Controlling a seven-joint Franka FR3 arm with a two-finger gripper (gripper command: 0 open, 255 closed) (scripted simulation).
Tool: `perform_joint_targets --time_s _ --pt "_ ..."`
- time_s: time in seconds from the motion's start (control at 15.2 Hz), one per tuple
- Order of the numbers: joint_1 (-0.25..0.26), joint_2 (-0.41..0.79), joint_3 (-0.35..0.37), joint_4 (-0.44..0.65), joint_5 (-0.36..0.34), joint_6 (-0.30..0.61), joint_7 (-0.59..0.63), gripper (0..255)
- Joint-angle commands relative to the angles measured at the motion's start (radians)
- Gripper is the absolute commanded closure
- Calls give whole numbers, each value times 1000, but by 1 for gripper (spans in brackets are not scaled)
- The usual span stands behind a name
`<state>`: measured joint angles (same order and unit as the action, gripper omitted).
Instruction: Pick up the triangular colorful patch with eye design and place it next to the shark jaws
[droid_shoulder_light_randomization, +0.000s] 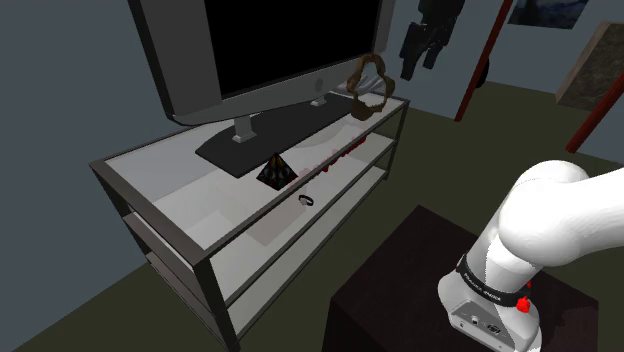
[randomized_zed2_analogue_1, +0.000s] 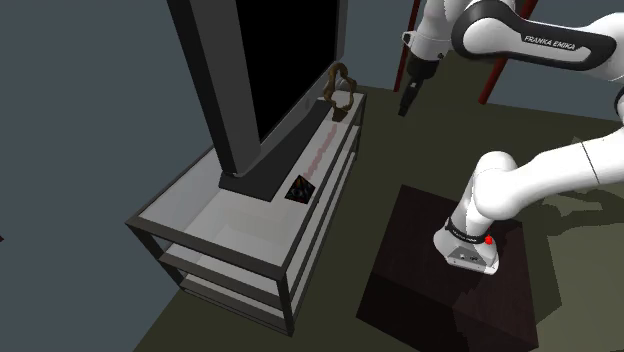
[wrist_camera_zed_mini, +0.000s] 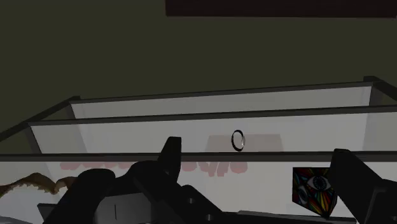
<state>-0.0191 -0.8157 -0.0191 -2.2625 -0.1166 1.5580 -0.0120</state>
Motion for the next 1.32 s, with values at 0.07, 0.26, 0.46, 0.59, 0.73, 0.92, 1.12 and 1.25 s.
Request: perform_joint_targets --time_s 0.07,0.26,0.46,0.59,0.73,0.92,1.12,1.25 --pt "4 -2 0 -33 7 45 6 0" --pt "18 4 2 -123 27 182 21 0" --pt "34 27 5 -200 45 325 34 0" --pt "44 53 7 -244 57 422 42 0" --pt "55 87 11 -280 69 522 48 0" --pt "73 155 16 -322 88 675 56 0" --pt "91 241 23 -346 106 828 62 0" --pt "105 307 27 -352 119 930 64 0"
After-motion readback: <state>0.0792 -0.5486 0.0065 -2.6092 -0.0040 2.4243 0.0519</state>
